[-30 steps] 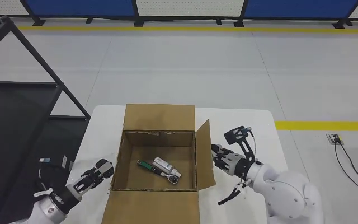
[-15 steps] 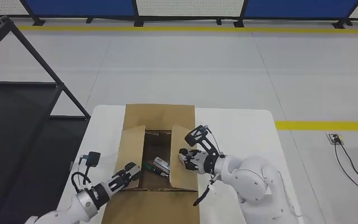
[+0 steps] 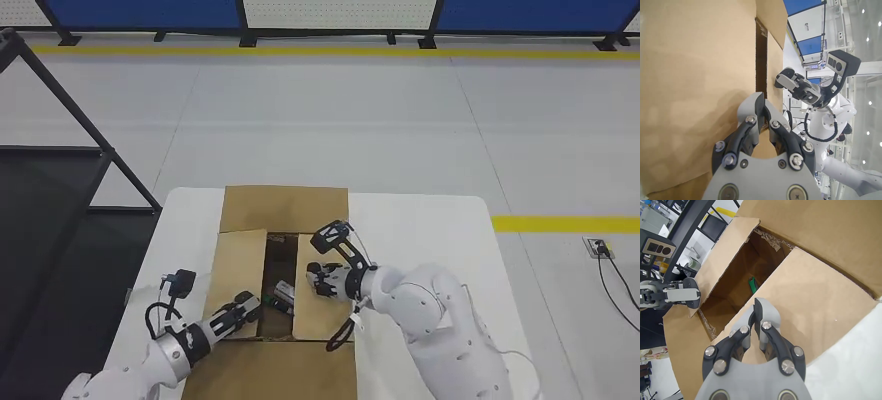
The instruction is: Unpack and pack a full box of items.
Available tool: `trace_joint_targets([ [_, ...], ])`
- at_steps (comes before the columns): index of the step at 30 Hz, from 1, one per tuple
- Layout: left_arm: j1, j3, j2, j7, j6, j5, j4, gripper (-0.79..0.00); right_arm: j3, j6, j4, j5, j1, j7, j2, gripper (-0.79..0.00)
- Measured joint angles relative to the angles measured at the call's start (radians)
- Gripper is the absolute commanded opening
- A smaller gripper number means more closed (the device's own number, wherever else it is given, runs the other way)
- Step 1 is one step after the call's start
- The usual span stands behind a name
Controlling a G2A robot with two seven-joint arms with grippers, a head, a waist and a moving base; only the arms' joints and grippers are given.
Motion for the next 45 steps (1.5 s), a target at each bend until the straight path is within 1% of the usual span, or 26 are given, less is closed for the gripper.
trace_joint_targets([
  [9,-0.026,0.022,0.005,-0.017,0.042,0.008,0.023,-0.785,-0.012,0.005,0.035,0.022,0.017,-0.015,0.007,-0.785],
  [20,-0.041,0.033,0.012,-0.038,0.078,0.016,0.039,-0.785,-0.026,0.016,0.037,0.024,0.020,-0.026,0.016,-0.785],
  [30,-0.059,0.044,0.016,-0.036,0.138,-0.004,0.056,-0.785,-0.038,0.021,0.040,0.032,0.025,-0.019,0.025,-0.785],
  [45,-0.077,0.063,0.023,-0.023,0.171,-0.003,0.076,-0.785,-0.050,0.020,0.033,0.049,0.025,-0.027,0.038,-0.785],
])
